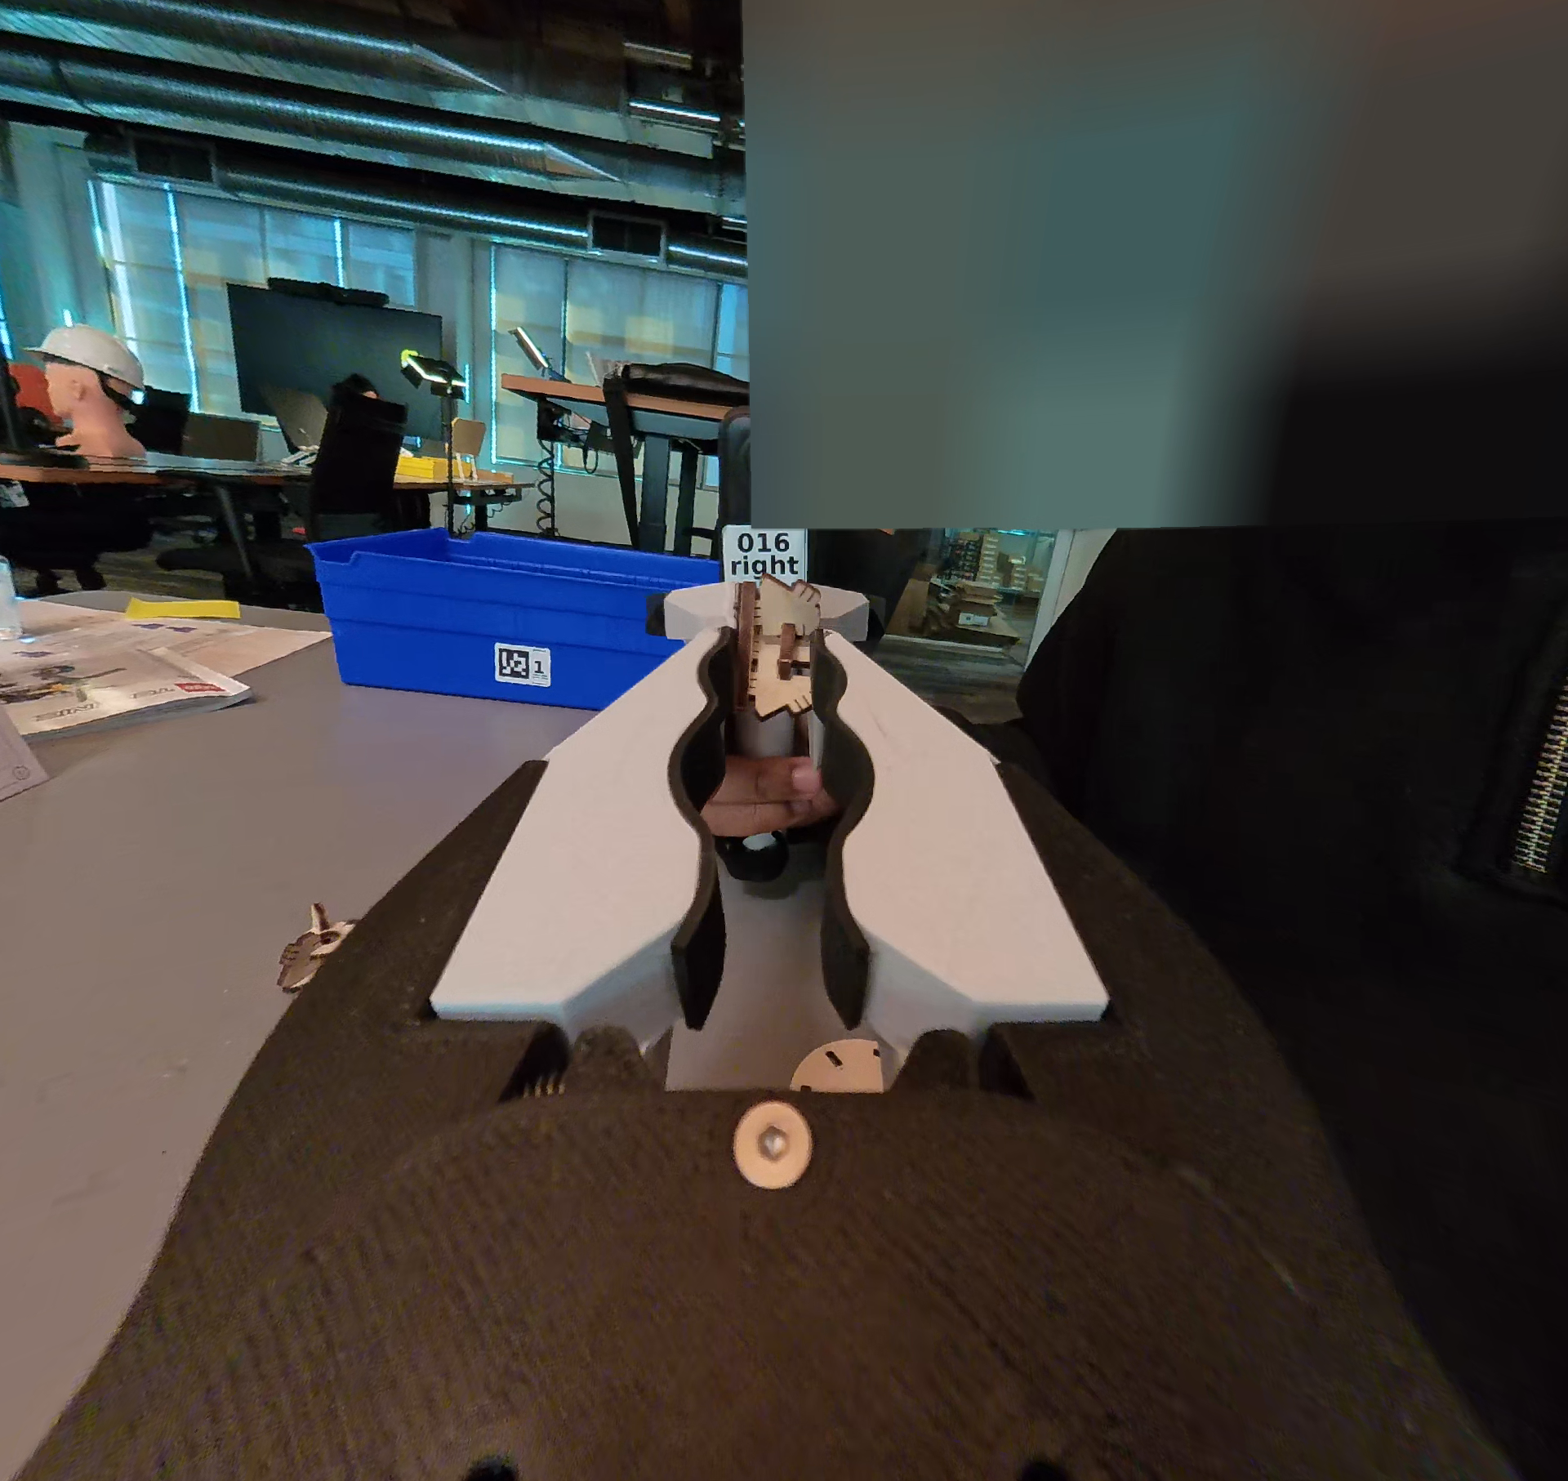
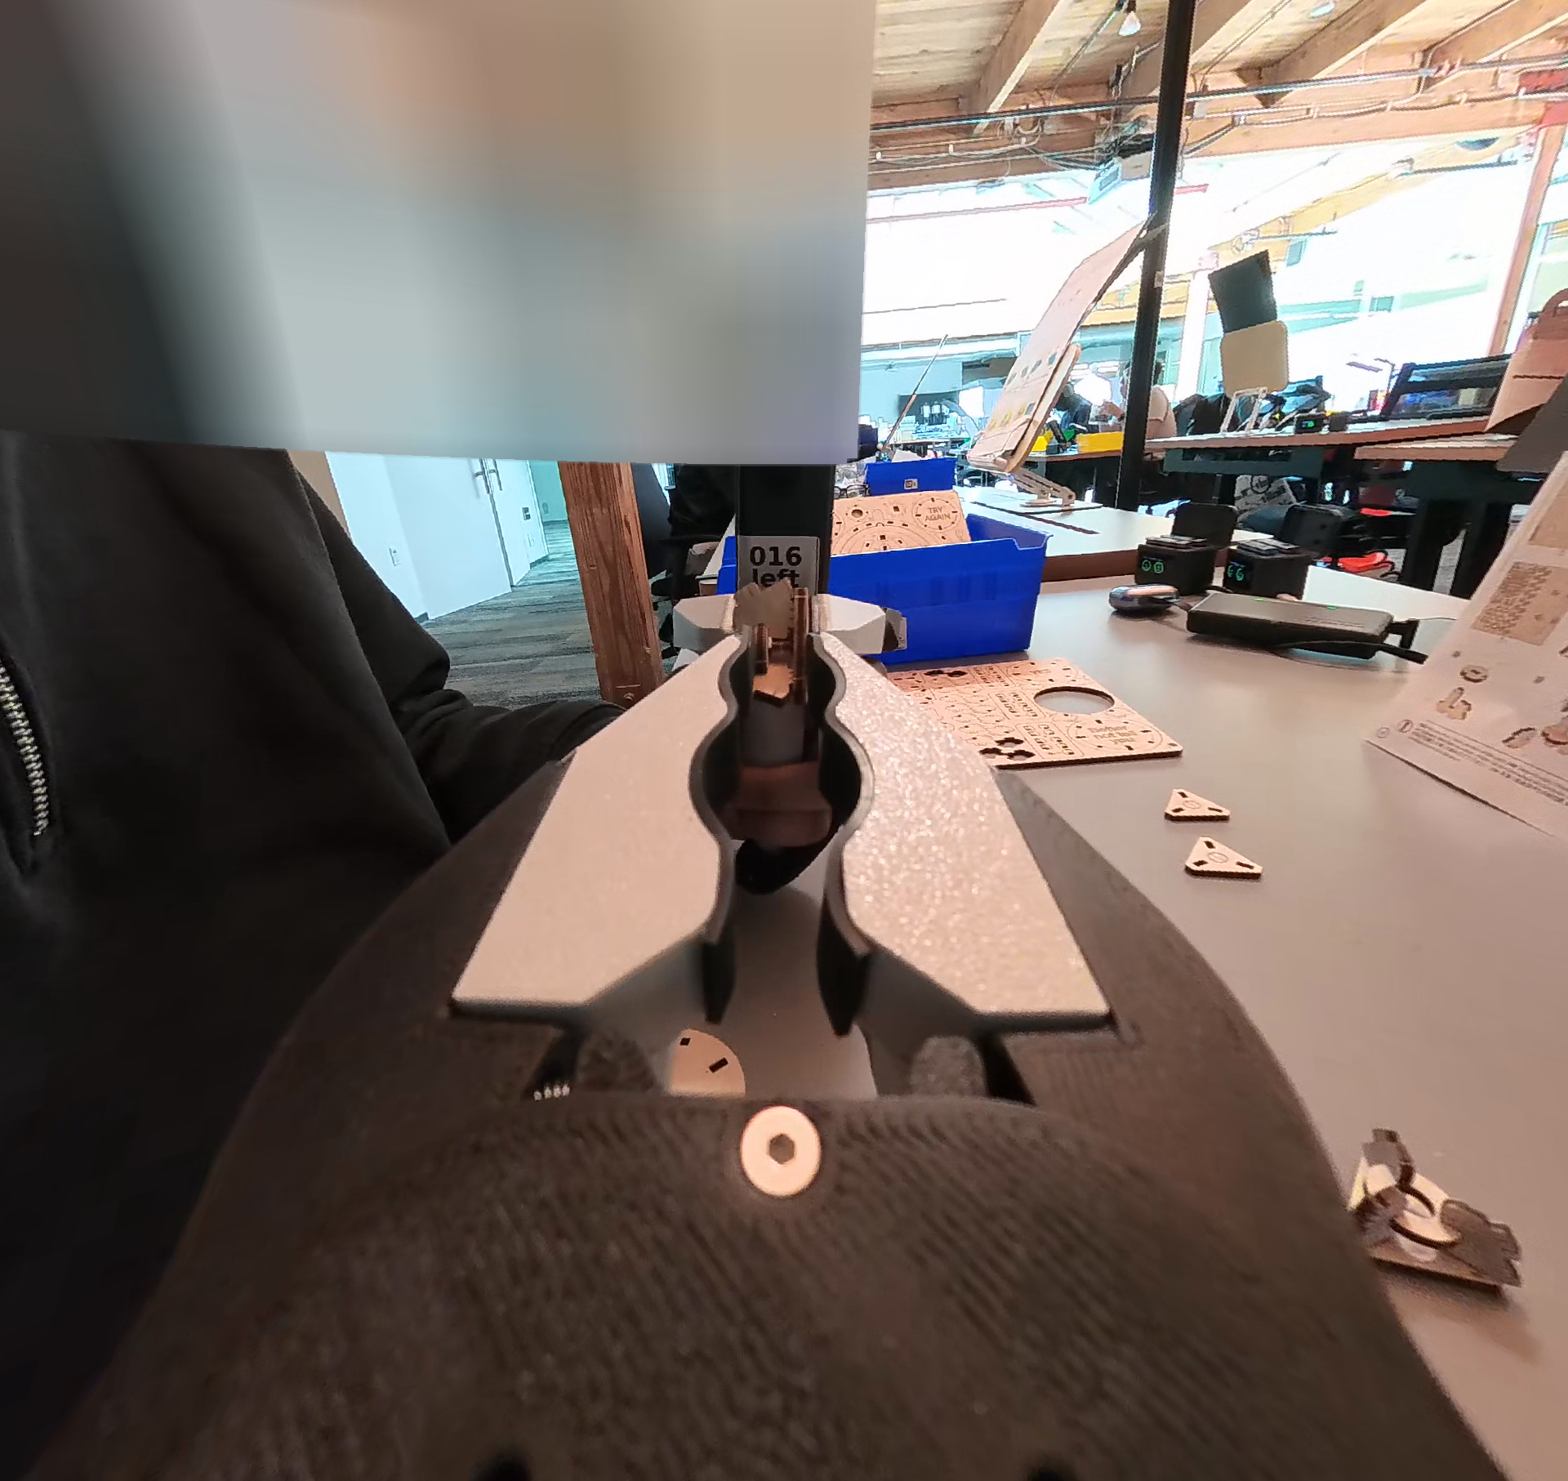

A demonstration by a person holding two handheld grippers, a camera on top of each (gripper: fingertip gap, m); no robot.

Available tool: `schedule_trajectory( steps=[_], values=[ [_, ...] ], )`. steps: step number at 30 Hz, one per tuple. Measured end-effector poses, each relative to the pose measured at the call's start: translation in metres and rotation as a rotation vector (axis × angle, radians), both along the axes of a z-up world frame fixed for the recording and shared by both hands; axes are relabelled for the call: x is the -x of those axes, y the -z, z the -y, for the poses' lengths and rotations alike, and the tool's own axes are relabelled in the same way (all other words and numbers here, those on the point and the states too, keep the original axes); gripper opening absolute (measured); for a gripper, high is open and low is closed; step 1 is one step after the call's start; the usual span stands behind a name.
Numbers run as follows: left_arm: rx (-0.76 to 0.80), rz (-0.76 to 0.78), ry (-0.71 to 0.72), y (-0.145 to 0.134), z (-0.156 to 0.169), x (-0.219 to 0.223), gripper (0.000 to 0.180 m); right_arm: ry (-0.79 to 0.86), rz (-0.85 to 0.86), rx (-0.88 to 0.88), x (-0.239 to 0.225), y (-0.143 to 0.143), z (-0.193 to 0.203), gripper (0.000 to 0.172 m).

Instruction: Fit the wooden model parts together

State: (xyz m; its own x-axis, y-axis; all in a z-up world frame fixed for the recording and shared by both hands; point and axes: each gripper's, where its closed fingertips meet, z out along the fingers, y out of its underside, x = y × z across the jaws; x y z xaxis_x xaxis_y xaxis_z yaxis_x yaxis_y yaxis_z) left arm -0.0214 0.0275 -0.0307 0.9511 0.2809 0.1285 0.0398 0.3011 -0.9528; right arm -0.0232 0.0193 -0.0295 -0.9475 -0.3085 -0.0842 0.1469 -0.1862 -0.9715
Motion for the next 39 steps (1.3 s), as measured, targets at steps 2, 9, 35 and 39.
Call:
schedule_trajectory(
  steps=[2,9,35,39],
  values=[
    [0.000,0.002,0.008,0.000,0.000,-0.001,0.014,-0.004,-0.002,0.003,-0.001,0.000,0.000,0.009],
    [0.009,0.007,0.003,0.000,0.001,0.000,0.011,-0.008,0.011,0.016,-0.002,0.000,0.000,0.009],
    [0.025,-0.001,-0.033,0.001,0.000,0.003,0.010,0.078,-0.104,0.007,-0.005,0.007,0.007,0.028],
    [0.023,-0.002,-0.032,0.001,0.000,0.002,0.010,0.085,-0.120,0.009,-0.006,0.006,0.006,0.027]
  ],
)
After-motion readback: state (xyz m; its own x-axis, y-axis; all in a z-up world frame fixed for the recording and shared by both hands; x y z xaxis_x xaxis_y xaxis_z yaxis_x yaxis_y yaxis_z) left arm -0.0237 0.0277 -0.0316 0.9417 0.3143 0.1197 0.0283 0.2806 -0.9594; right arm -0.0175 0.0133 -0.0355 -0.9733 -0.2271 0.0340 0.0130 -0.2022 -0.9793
